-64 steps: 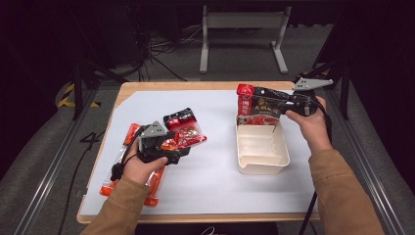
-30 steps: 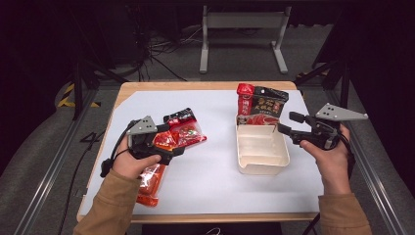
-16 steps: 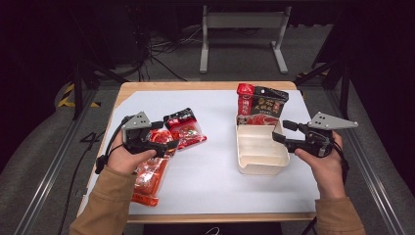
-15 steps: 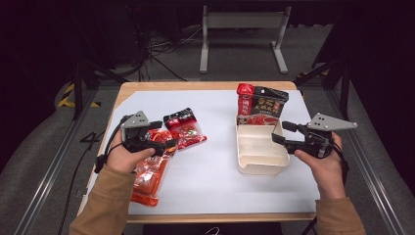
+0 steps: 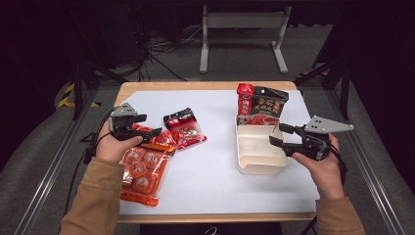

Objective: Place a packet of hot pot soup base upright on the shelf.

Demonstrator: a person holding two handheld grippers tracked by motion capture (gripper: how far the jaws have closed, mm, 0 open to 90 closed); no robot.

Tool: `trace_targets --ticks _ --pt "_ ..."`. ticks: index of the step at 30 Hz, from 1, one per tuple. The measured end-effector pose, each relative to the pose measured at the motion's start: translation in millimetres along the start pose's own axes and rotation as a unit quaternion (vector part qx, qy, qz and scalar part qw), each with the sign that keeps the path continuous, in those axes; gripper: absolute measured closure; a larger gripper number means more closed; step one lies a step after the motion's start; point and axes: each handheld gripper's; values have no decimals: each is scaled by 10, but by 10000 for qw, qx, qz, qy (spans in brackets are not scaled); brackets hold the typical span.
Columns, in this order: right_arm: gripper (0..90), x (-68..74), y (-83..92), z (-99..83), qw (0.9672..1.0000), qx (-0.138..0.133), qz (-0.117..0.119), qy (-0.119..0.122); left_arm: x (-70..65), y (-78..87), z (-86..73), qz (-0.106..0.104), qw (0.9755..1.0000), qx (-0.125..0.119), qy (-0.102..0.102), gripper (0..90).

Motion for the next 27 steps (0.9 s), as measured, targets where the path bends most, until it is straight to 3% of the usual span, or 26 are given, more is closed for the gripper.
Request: trace_targets --ticks 5,8,16,18,27 --pt "471 7 -79 -37 9997 -65 228 38 220 -9 -78 195 9997 39 103 194" --pt "476 14 -108 -50 9996 -21 284 57 276 -27 -110 210 9997 53 65 193" --pt "460 54 -133 -38 9988 -64 483 29 457 -129 -205 260 9992 120 279 195" --pt "442 67 -134 -35 9988 -4 483 84 482 -148 -219 226 9991 75 352 190" --pt "408 66 -132 -38 9988 63 448 160 612 -220 -300 553 9957 245 699 110"
Point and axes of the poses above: each handheld gripper's, and its own axes: y roughly backward along the jaws, z roughly out of its top, x roughly to its left
